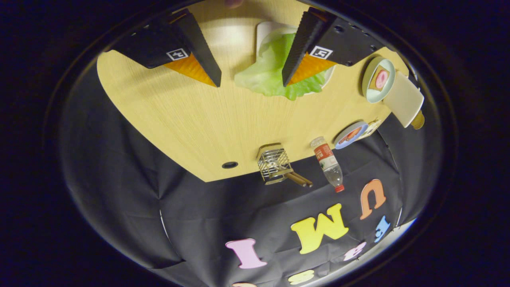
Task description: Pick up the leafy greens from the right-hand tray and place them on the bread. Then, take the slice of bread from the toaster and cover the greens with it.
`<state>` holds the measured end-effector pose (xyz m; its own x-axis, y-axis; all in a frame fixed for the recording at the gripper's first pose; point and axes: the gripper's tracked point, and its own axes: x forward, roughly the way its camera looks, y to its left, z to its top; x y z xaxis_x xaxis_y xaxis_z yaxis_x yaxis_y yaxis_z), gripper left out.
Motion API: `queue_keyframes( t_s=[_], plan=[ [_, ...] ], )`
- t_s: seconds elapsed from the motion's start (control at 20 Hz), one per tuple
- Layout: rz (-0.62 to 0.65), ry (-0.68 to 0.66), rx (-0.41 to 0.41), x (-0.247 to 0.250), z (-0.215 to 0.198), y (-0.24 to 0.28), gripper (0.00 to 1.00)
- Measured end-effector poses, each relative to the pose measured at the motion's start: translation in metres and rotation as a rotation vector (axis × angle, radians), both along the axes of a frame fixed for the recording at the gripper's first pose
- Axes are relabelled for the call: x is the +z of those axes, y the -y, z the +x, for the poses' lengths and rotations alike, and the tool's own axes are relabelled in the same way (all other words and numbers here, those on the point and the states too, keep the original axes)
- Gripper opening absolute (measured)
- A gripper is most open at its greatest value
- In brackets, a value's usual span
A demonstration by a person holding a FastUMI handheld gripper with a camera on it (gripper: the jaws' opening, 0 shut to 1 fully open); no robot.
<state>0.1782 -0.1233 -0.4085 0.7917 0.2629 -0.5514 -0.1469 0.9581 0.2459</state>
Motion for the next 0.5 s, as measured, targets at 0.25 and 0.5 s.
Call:
queue_keyframes(
  t_s=[0.25,0.5],
  plan=[
    [-0.015,-0.014,0.004,-0.0056,0.0050,-0.0044,0.77],
    [-0.038,-0.016,-0.007,-0.0048,0.0077,-0.0028,0.50]
  ],
)
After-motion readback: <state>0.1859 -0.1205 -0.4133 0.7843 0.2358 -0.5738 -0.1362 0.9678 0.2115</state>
